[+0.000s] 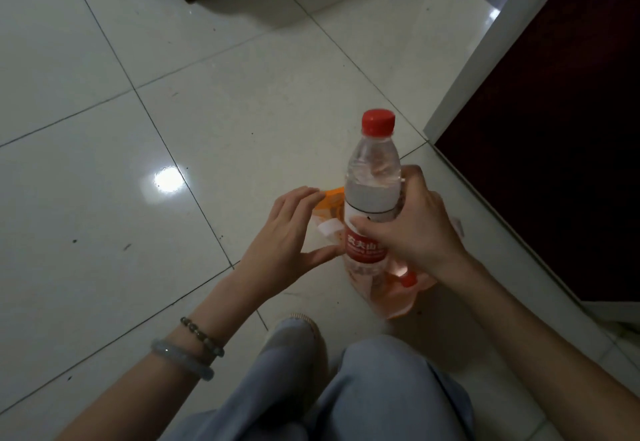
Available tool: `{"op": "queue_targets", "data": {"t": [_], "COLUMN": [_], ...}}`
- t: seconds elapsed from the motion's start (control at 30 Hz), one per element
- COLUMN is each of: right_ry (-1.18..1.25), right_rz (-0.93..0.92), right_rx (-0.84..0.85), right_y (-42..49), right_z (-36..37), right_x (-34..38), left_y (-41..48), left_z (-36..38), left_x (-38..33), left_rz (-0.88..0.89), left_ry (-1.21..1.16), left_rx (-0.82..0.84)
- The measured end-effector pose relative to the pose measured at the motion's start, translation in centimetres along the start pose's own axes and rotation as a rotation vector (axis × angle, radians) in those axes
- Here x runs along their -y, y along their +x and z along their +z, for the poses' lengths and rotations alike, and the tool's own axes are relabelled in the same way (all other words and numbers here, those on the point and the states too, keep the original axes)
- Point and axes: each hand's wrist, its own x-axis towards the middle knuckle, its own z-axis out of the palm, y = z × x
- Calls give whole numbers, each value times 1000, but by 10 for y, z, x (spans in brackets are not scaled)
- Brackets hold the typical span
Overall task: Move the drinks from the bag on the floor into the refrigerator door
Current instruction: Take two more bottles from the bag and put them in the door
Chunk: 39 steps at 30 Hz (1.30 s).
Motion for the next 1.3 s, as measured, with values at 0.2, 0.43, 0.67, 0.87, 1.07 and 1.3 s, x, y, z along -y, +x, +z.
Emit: {"op": "queue_targets", "data": {"t": [0.2, 0.43, 0.67, 0.87, 1.07, 1.3], "right_ry": [386, 357, -530, -297, -80, -147], "right_rz": [21, 30, 310, 320, 390, 347], "right_rx": [84, 396, 545, 382, 312, 294], "right_y": [-1, 1, 41, 76, 73, 72], "right_z": [13, 3, 28, 87, 115, 115], "right_x": [18, 1, -69, -94, -107, -104], "left_y": [13, 7, -11, -25, -35, -35], "left_z": [-12, -7, -17, -5, 4, 8], "left_x": [-20, -8, 13, 21, 22, 25], "left_rz": [-60, -150, -367, -382, -421, -425], "left_ry": [-387, -297, -250, -197, -220, -238], "left_rx": [33, -32, -187, -72, -6, 13]}}
